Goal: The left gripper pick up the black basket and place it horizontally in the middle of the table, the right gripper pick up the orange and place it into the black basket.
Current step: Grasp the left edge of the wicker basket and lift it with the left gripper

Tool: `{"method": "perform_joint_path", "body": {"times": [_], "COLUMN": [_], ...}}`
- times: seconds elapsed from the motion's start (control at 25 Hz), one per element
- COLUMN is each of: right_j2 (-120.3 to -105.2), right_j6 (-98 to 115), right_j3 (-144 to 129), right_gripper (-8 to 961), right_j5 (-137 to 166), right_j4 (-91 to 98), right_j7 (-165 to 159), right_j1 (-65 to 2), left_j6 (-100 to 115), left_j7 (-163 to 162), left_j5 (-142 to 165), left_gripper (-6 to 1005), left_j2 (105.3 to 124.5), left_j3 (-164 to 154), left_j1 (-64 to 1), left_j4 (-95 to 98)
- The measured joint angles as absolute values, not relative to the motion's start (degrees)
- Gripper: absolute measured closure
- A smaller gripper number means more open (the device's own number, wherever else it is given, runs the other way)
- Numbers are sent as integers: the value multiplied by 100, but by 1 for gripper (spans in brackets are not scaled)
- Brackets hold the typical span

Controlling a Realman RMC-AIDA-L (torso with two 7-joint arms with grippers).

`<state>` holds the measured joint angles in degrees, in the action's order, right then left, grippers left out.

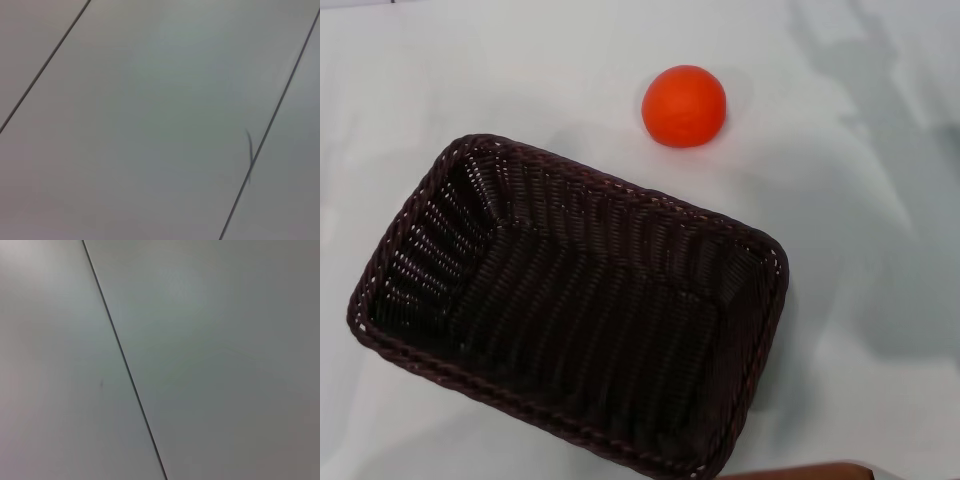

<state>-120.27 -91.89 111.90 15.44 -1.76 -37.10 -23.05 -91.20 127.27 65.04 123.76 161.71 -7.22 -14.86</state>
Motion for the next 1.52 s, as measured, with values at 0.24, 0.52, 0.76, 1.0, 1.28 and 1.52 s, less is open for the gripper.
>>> {"method": "perform_joint_path", "body": {"times": [0.24, 0.52, 0.76, 1.0, 1.28, 1.52], "right_j2": [-12033, -12041, -12030, -12016, -12014, -12015], "right_j6": [-9215, -9284, -9416, -9417, -9422, -9380], "right_j3": [11188, 11188, 11212, 11233, 11234, 11232], "right_gripper": [87, 87, 87, 88, 88, 88], "right_j5": [1549, 1547, 1525, 1520, 1519, 1520], "right_j4": [-175, -175, -176, -212, -220, -182], "right_j7": [-3754, -3775, -3777, -3779, -3779, -3779], "right_j1": [-2179, -2082, -2048, -2048, -2054, -2047], "left_j6": [-9119, -9121, -9228, -9894, -10712, -10747], "left_j7": [12720, 11847, 9222, 6452, 4595, 4200], "left_j5": [6503, 6632, 8056, 10179, 12433, 13930], "left_gripper": [234, 239, 244, 244, 164, 143], "left_j2": [12365, 12324, 11984, 11879, 12100, 12386], "left_j3": [15967, 15288, 14997, 14827, 13765, 12703], "left_j1": [-747, -497, -312, -527, -1091, -1406], "left_j4": [-1614, -2664, -5094, -8418, -10854, -11011]}}
